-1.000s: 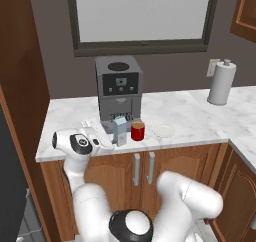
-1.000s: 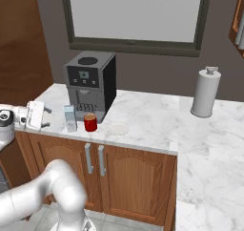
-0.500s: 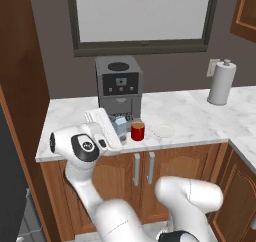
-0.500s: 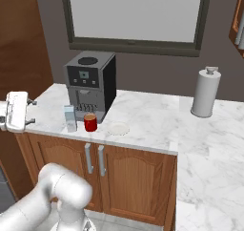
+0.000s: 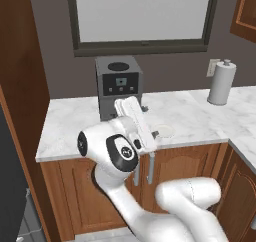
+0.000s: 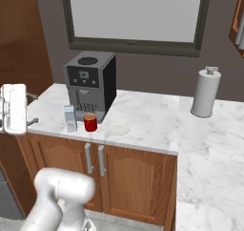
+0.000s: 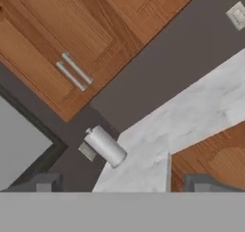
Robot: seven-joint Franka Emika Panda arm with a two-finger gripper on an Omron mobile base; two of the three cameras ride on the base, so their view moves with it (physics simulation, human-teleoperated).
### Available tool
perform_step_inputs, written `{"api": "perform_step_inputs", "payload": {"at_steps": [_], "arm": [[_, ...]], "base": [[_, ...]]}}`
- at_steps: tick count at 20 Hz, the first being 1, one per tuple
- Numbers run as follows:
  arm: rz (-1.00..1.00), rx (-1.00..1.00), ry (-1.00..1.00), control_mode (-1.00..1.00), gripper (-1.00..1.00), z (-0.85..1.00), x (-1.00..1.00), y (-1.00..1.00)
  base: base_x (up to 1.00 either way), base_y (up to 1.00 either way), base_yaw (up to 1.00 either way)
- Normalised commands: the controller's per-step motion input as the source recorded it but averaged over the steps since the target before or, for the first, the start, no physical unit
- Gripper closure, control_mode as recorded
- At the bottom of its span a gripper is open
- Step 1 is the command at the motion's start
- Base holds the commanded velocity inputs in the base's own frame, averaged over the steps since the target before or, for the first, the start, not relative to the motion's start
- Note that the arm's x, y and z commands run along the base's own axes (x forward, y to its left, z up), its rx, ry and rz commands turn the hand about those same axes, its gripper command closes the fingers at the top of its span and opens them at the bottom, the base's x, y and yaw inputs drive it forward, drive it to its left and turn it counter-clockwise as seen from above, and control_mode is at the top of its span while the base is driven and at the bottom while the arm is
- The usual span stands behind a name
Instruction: Take a sugar cube from the saucer and place it inside the coffee. Then, grab milk from the fridge and place it next to the coffee on the counter to sweeten the coffee.
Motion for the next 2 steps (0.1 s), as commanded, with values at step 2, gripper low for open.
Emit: {"api": "perform_step_inputs", "payload": {"at_steps": [2], "arm": [[0.0, 0.04, -0.08, -1.0, -1.0, 0.16, -0.32, -0.65]], "base": [[0.0, 0.0, 0.0]]}}
